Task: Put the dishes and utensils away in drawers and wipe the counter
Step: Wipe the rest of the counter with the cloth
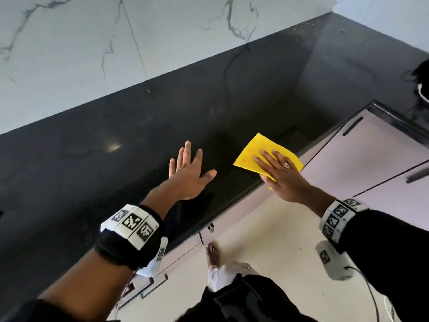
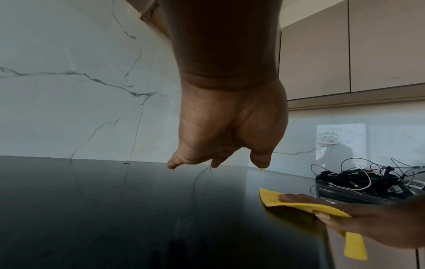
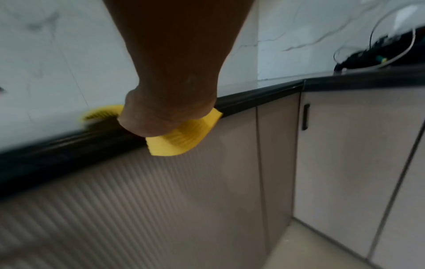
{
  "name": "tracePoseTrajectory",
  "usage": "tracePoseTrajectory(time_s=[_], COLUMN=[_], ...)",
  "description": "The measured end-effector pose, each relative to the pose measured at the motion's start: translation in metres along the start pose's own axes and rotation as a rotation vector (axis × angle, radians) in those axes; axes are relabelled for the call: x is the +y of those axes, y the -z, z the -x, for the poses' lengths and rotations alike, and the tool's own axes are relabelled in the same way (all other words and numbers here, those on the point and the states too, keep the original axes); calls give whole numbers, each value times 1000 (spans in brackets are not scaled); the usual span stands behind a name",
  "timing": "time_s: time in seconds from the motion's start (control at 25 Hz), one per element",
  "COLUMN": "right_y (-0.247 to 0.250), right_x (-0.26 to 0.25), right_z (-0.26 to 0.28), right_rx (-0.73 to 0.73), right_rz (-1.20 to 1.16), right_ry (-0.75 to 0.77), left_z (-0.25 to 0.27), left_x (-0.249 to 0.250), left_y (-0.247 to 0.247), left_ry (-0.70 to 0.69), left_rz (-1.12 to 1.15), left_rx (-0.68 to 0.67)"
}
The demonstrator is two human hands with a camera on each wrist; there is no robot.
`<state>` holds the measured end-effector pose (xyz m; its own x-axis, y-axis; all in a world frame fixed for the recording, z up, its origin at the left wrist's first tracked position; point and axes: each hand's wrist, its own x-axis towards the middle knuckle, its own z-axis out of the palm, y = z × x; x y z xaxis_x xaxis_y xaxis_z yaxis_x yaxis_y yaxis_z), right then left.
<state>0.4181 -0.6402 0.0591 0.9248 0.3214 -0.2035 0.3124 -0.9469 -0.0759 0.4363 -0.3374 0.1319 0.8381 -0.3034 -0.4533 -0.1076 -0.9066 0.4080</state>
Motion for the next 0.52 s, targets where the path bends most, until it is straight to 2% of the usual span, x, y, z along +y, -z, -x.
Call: tracePoseTrajectory(time_s=[0.04, 0.12, 0.24, 0.4, 0.52], right_y=[2, 4, 12, 26, 39], right_x=[-10, -21, -20, -16, -14], right_z=[-12, -35, -71, -138, -198], right_rx=[-16, -49, -97, -167, -184], right_rz=[-37, -60, -84, -122, -119], right_ry=[-64, -92, -46, 9, 74], left_z=[-14, -44, -93, -160, -197], left_x=[-1, -5, -18, -35, -41], left_y=[7, 23, 52, 88, 109], left_ry=[5, 31, 104, 254, 310], left_rz=[-14, -58, -103, -2, -6], left_rx=[-5, -33, -53, -23, -112])
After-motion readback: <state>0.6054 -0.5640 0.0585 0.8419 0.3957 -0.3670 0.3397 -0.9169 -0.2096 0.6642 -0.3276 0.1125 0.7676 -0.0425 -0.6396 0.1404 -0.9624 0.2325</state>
